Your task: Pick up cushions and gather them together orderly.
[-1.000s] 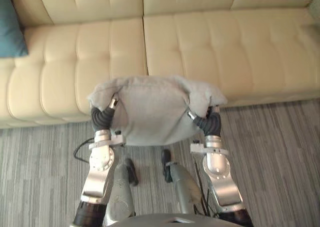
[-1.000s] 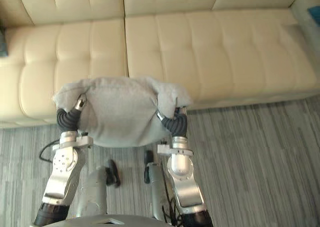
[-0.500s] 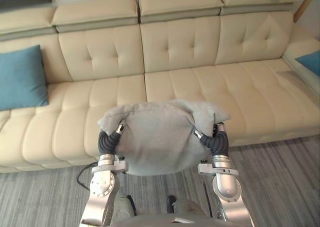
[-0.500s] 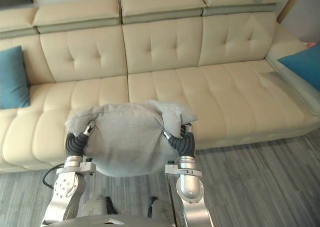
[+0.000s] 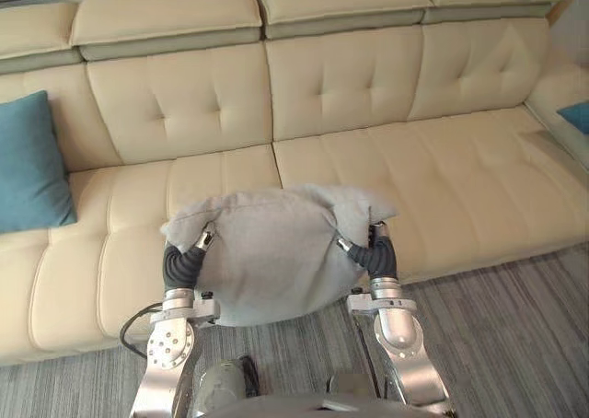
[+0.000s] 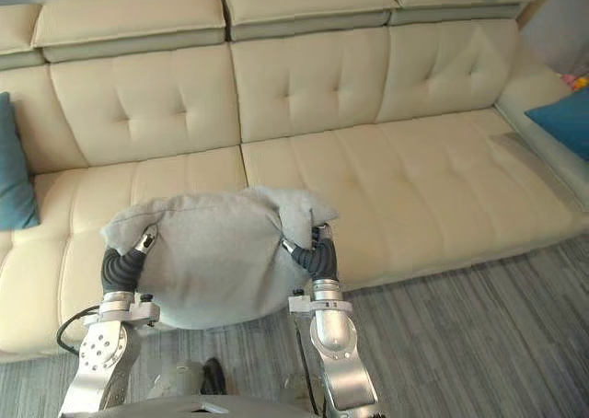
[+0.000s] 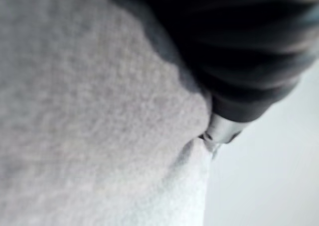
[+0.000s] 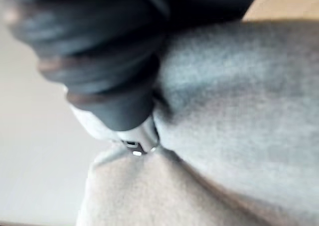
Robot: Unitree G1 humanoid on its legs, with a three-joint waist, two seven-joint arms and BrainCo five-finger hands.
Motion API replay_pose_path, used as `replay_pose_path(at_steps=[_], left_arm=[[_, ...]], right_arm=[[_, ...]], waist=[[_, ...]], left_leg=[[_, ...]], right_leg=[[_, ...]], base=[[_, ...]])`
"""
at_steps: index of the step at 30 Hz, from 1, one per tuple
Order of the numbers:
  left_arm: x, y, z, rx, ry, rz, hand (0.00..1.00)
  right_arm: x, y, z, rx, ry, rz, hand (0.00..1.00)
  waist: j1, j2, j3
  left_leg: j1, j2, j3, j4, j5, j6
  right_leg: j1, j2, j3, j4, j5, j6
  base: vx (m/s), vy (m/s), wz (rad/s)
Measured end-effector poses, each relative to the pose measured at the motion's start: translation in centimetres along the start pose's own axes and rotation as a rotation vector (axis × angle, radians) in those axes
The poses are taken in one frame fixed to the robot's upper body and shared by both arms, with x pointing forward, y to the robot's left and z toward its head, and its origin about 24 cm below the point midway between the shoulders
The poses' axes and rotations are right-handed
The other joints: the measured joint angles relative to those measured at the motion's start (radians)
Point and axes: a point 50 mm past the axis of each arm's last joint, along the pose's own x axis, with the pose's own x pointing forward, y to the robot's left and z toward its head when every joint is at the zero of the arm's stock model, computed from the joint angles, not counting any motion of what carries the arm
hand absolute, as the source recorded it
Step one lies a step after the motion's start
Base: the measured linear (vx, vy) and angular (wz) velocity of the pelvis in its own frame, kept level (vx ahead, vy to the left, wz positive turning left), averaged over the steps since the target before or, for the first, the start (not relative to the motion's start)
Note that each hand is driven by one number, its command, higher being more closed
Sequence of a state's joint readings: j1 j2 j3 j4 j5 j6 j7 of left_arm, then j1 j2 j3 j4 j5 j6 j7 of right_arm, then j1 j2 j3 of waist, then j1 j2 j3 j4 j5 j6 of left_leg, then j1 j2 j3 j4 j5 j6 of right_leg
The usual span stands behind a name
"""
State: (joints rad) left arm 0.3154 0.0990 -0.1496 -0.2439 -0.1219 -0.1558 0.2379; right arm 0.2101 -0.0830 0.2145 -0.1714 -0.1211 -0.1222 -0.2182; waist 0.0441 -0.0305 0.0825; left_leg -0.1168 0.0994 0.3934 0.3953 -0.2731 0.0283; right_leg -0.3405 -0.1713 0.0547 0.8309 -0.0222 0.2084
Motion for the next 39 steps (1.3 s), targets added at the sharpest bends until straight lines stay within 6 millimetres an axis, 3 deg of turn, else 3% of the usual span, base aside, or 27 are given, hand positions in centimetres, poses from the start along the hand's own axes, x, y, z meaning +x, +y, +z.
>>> replay_pose_path(at_steps=[1, 3, 4, 5, 6, 7, 9, 10, 14, 20, 23, 26, 31, 32, 34, 36, 37, 38, 39], left_arm=[[0.0, 0.0, 0.0, 0.005, -0.004, 0.0, 1.0], [0.3, 0.2, 0.3, 0.007, -0.019, 0.007, 1.0], [0.5, 0.2, 0.2, 0.009, -0.018, 0.01, 1.0], [0.7, 0.2, -0.1, 0.013, -0.007, 0.007, 1.0], [0.7, 0.2, -0.4, 0.017, 0.002, 0.008, 1.0], [0.8, 0.2, -1.0, 0.017, 0.028, 0.011, 1.0], [0.7, -0.5, -1.6, -0.018, 0.054, 0.016, 1.0], [0.7, -0.8, -1.5, -0.024, 0.051, 0.007, 1.0], [1.1, -1.6, -1.2, -0.038, 0.033, -0.025, 1.0], [1.4, -1.0, -1.1, -0.021, 0.022, 0.018, 1.0], [2.3, -1.0, -0.6, -0.006, -0.008, 0.051, 1.0], [4.7, -1.4, 0.0, 0.008, -0.048, 0.086, 1.0], [10.9, -2.8, 5.7, 0.022, -0.274, 0.164, 1.0], [12.5, -3.1, 8.2, 0.03, -0.356, 0.175, 1.0], [13.7, -3.3, 10.9, 0.034, -0.445, 0.193, 1.0], [15.8, -4.0, 15.3, 0.043, -0.571, 0.208, 1.0], [16.4, -4.3, 16.8, 0.045, -0.607, 0.215, 1.0], [17.2, -4.9, 19.7, 0.036, -0.676, 0.22, 1.0], [17.4, -5.1, 20.8, 0.032, -0.701, 0.227, 1.0]], right_arm=[[0.0, 0.1, 0.0, 0.0, -0.001, 0.004, 1.0], [0.4, 0.3, 0.3, 0.002, -0.018, 0.011, 1.0], [0.6, 0.2, 0.5, -0.001, -0.029, 0.017, 1.0], [0.8, 0.0, 0.6, -0.007, -0.034, 0.02, 1.0], [0.8, -0.1, 0.6, -0.008, -0.035, 0.021, 1.0], [0.9, -0.3, 0.6, -0.02, -0.041, 0.023, 1.0], [1.2, -0.9, 0.6, -0.055, -0.045, 0.03, 1.0], [1.2, -1.2, 0.5, -0.059, -0.042, 0.023, 1.0], [1.3, -1.8, 0.5, -0.049, -0.041, -0.005, 1.0], [1.5, -1.1, 0.7, -0.02, -0.045, 0.021, 1.0], [2.9, -0.5, 1.4, -0.011, -0.081, 0.025, 1.0], [5.6, -0.1, 2.8, -0.024, -0.152, -0.001, 1.0], [10.8, 1.2, 10.0, -0.026, -0.413, -0.101, 1.0], [12.0, 1.3, 12.3, -0.026, -0.484, -0.139, 1.0], [12.6, 1.3, 14.7, -0.012, -0.561, -0.176, 1.0], [14.3, 0.6, 18.5, -0.027, -0.664, -0.254, 1.0], [14.9, 0.5, 19.8, -0.022, -0.687, -0.276, 1.0], [15.5, 0.2, 22.1, -0.018, -0.733, -0.319, 1.0], [15.7, 0.0, 22.9, -0.014, -0.75, -0.331, 1.0]], waist=[[-0.012, 0.007, 0.002], [-0.016, -0.006, 0.002], [-0.021, -0.013, 0.0], [-0.023, -0.013, 0.001], [-0.023, -0.032, -0.009], [-0.027, -0.018, 0.0], [-0.019, 0.032, 0.006], [-0.019, 0.035, 0.005], [-0.028, 0.038, 0.001], [-0.004, 0.039, -0.005], [-0.003, 0.031, -0.017], [-0.005, 0.031, -0.016], [0.002, 0.019, 0.018], [0.003, 0.007, 0.033], [0.003, 0.003, 0.055], [0.004, 0.001, 0.093], [0.003, 0.0, 0.094], [0.003, -0.001, 0.105], [0.003, 0.0, 0.121]], left_leg=[[0.024, 0.009, -0.002, -0.026, 0.0, -0.001], [0.033, 0.014, -0.004, -0.039, 0.0, -0.001], [0.034, 0.02, -0.008, -0.038, 0.003, -0.006], [0.032, 0.022, -0.018, -0.029, 0.005, -0.009], [0.032, 0.014, -0.035, -0.022, 0.004, -0.019], [0.039, 0.004, -0.094, -0.008, -0.014, -0.049], [0.045, 0.025, -0.151, -0.037, -0.012, -0.053], [0.054, 0.026, -0.162, -0.054, -0.01, -0.055], [0.086, 0.022, -0.225, -0.19, 0.039, -0.099], [0.085, -0.013, -0.262, -0.252, 0.091, -0.088], [0.07, -0.023, -0.269, -0.278, 0.113, -0.088], [0.037, -0.032, -0.291, -0.283, 0.134, -0.09], [-0.103, -0.039, -0.311, -0.254, 0.178, -0.104], [-0.157, -0.038, -0.312, -0.232, 0.182, -0.108], [-0.202, -0.036, -0.314, -0.219, 0.189, -0.115], [-0.254, -0.037, -0.317, -0.227, 0.22, -0.12], [-0.282, -0.038, -0.319, -0.229, 0.233, -0.126], [-0.324, -0.037, -0.323, -0.24, 0.258, -0.133], [-0.326, -0.038, -0.327, -0.248, 0.266, -0.136]], right_leg=[[0.001, -0.003, -0.031, 0.012, -0.069, -0.054], [-0.019, 0.002, -0.063, -0.024, -0.178, -0.09], [-0.04, 0.014, -0.089, -0.117, -0.219, -0.104], [-0.045, 0.038, -0.098, -0.225, -0.206, -0.114], [-0.037, 0.051, -0.093, -0.33, -0.141, -0.139], [-0.002, 0.068, -0.094, -0.423, -0.057, -0.149], [0.03, 0.103, -0.095, -0.487, -0.037, -0.164], [0.035, 0.107, -0.095, -0.495, -0.037, -0.164], [0.092, 0.124, -0.126, -0.637, 0.018, -0.159], [0.164, 0.106, -0.15, -0.833, 0.128, -0.152], [0.169, 0.101, -0.153, -0.894, 0.17, -0.157], [0.153, 0.092, -0.171, -0.911, 0.191, -0.159], [0.031, 0.08, -0.175, -0.911, 0.258, -0.181], [-0.01, 0.075, -0.174, -0.911, 0.27, -0.182], [-0.044, 0.073, -0.174, -0.911, 0.279, -0.183], [-0.095, 0.07, -0.175, -0.912, 0.283, -0.185], [-0.123, 0.07, -0.175, -0.912, 0.284, -0.183], [-0.17, 0.07, -0.175, -0.912, 0.298, -0.176], [-0.176, 0.071, -0.176, -0.912, 0.302, -0.174]], base=[[0.2, -0.067, -0.05], [0.13, -0.116, 0.0], [0.19, -0.213, 0.08], [0.2, -0.225, 0.11], [0.19, -0.19, 0.12], [0.17, -0.147, -0.07], [0.13, -0.114, -0.31], [0.07, -0.088, -0.18], [0.03, -0.037, 0.2], [0.01, 0.051, 0.18], [-0.04, 0.02, 0.09], [-0.12, -0.026, 0.21], [-0.19, -0.018, 0.09], [-0.21, -0.005, 0.15], [-0.18, -0.02, 0.12], [-0.21, -0.057, 0.15], [-0.21, -0.076, 0.17], [-0.15, -0.061, 0.14], [-0.15, -0.066, 0.13]])
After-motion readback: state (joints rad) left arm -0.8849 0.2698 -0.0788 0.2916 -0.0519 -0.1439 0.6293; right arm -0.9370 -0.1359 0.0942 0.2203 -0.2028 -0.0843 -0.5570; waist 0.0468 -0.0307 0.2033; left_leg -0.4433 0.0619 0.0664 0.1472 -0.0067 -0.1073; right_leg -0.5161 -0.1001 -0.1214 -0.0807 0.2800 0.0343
